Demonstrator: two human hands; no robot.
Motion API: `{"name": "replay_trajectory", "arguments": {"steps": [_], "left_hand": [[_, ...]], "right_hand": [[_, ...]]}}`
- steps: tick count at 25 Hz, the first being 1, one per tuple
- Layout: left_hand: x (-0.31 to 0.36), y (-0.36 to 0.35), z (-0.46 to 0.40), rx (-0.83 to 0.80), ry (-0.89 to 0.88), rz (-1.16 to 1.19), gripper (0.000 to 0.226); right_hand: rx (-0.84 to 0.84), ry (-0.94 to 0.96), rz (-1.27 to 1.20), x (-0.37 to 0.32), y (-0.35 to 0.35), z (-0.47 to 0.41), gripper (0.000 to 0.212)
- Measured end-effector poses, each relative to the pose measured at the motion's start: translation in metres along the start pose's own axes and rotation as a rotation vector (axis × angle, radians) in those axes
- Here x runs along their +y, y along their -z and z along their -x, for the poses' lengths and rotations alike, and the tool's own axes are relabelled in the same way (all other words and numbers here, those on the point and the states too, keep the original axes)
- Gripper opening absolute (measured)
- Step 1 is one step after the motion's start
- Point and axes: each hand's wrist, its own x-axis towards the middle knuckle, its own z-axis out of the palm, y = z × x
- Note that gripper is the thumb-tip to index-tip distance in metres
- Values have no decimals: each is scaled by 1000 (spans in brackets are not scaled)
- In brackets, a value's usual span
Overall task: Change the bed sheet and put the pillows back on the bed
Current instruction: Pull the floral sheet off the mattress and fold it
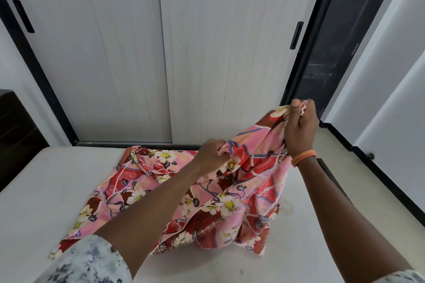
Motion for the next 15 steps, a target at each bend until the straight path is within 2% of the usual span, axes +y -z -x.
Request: {"name": "replay_trajectory", "arguments": {"steps": [2, 4, 6, 10, 12, 13, 15], "left_hand": [[1, 7, -18, -124, -88, -185, 29], [5, 13, -34, -244, -52, -205, 29], [17, 14, -48, -347, -36, -104, 20], [56, -2, -61, -587, 2, 215, 17], [60, -8, -62, -597, 71, 285, 10], [59, -7, -60, -548, 73, 292, 8], [48, -2, -55, -318, 54, 209, 17]], "right_hand": [[-18, 55, -17, -6, 0, -2, 43], [-29, 90, -29, -9, 0, -4, 44], [-38, 104, -40, -10, 1, -4, 47], [-61, 119, -51, -8, 3, -3, 47], [-62, 113, -50, -3, 10, -4, 45], [-54, 109, -40, 2, 16, -6, 43], [-52, 92, 13, 13, 31, -9, 40]]}}
